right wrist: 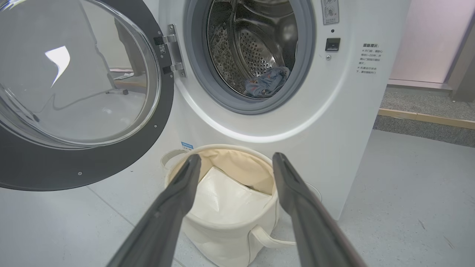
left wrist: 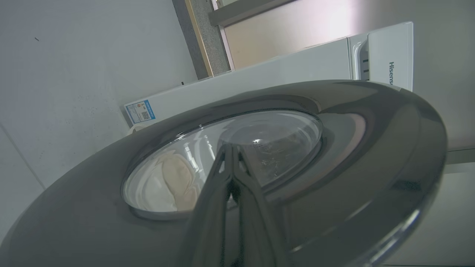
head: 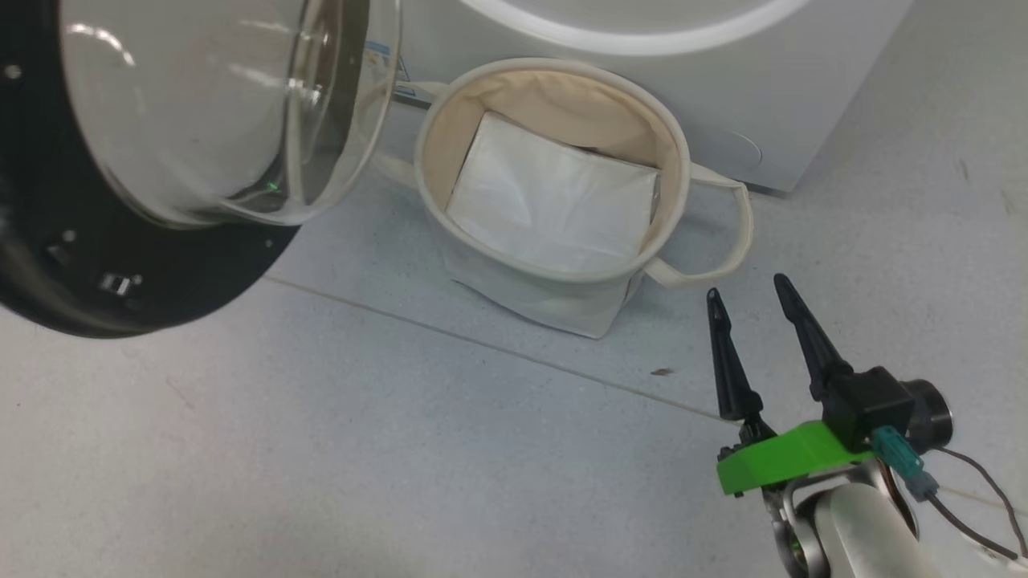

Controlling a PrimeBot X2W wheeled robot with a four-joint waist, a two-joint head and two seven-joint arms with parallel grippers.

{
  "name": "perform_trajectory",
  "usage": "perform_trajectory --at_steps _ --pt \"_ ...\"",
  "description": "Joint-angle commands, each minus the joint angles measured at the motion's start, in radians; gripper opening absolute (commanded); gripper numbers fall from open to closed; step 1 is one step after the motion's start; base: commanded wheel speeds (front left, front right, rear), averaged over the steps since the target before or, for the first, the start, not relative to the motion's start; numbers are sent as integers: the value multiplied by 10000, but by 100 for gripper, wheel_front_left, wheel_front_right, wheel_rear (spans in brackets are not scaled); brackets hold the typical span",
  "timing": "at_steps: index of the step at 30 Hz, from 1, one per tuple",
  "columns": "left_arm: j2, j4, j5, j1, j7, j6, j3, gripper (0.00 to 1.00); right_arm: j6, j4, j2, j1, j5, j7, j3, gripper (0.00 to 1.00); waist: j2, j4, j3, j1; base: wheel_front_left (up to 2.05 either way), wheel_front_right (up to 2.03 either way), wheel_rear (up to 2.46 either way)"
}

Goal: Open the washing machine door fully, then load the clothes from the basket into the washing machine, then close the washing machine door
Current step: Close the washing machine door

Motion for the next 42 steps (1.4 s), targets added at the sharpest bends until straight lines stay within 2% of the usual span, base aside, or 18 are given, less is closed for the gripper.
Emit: perform_trajectory --at_steps 1,6,14,24,30,42 --pt "416 -509 -53 20 252 -68 52 0 2 -215 146 41 51 -48 235 100 0 79 -67 0 0 0 0" --pt "8 -1053 -226 269 1198 -68 -360 0 2 -136 158 113 192 -48 90 100 0 207 -297 0 0 0 0" --pt "-623 -1685 -256 506 2048 -68 -982 0 2 119 168 290 506 -48 121 100 0 286 -796 0 0 0 0" --pt "-1708 -2562 -399 1064 2916 -69 -1765 0 2 154 170 646 1171 -48 236 100 0 -20 -1645 0 0 0 0" --pt "-2588 -3007 -302 1617 2830 19 -2228 0 2 128 171 918 1404 -48 231 100 0 -432 -2017 0 0 0 0" --pt "-3619 -2619 -282 1398 2372 -15 -2471 0 2 -305 171 751 1401 -48 -198 100 0 -1468 -1589 0 0 0 0"
